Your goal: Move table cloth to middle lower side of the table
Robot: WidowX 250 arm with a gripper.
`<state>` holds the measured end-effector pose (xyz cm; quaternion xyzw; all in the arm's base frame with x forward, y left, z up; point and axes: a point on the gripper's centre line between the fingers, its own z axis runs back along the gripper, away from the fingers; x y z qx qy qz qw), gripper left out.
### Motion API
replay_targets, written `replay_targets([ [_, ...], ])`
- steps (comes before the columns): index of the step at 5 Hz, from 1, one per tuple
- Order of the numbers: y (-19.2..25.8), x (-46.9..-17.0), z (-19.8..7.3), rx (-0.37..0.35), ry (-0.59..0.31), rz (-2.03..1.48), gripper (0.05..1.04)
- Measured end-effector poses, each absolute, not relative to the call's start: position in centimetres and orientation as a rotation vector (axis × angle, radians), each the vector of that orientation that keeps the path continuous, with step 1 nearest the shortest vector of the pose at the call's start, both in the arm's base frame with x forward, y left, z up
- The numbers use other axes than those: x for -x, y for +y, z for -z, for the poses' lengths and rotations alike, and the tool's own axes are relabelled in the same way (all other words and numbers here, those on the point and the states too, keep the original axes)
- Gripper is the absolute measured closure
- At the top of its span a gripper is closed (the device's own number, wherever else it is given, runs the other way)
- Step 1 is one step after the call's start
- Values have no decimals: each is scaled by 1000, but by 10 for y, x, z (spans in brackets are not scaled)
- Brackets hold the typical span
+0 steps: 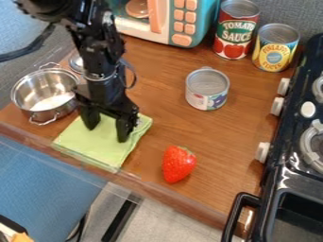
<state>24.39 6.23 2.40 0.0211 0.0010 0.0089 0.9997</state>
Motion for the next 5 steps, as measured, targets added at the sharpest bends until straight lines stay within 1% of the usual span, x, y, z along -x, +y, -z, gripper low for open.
replay_targets([
  [1,55,-244,-29,-10,13,7,85],
  [2,43,-260,-49,6,-32,46,84],
  [3,40,-272,-83,0,-119,44,84],
  [4,38,-272,-98,5,-134,42,84],
  [5,41,-269,-100,-4,-123,34,84],
])
